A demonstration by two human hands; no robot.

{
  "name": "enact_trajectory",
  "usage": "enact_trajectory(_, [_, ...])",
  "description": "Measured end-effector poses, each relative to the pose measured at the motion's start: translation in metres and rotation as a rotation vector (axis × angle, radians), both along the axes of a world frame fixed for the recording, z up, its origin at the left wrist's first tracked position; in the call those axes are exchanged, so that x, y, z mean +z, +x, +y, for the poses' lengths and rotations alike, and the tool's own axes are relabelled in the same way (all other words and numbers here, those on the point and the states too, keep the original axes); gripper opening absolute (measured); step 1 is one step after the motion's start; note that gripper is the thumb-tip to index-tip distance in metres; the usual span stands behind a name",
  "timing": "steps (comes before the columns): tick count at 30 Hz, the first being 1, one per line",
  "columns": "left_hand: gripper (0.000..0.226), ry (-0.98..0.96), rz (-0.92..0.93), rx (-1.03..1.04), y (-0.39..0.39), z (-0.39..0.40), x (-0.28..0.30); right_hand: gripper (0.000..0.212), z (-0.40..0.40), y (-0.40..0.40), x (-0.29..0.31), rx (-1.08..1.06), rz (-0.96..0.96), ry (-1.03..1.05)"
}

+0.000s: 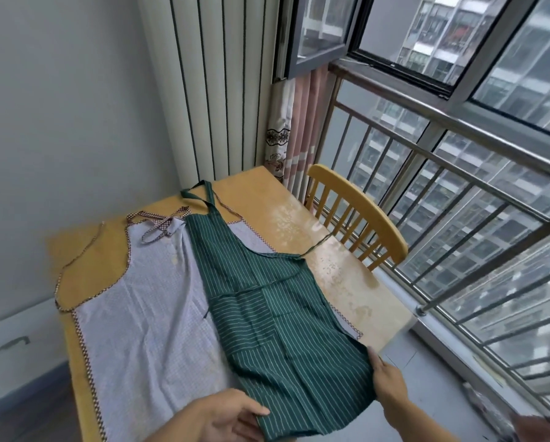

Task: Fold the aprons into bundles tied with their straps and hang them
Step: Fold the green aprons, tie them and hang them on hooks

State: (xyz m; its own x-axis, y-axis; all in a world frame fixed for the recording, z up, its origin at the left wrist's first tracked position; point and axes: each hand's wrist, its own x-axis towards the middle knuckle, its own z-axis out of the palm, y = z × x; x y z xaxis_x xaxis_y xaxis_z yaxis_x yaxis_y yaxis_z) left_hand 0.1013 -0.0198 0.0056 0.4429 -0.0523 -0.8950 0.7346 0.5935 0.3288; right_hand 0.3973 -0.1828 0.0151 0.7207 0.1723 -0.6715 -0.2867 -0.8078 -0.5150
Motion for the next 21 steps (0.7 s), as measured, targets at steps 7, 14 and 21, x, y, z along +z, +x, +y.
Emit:
enact_trajectory(7, [0.020,0.161,-0.068,0.105,-0.007,0.060,0.053,0.013,0.053,0.007,0.051,0.101,0.341,-0.111])
enact_trajectory(14, [0.029,0.592,-0.327,0.699,0.033,0.191,0.197,0.010,0.241,0.030,0.215,0.160,0.138,0.420])
enact_trajectory(21, [0.020,1.040,-0.803,0.982,0.062,0.250,0.407,0.028,0.333,0.047,0.369,0.040,0.130,1.153])
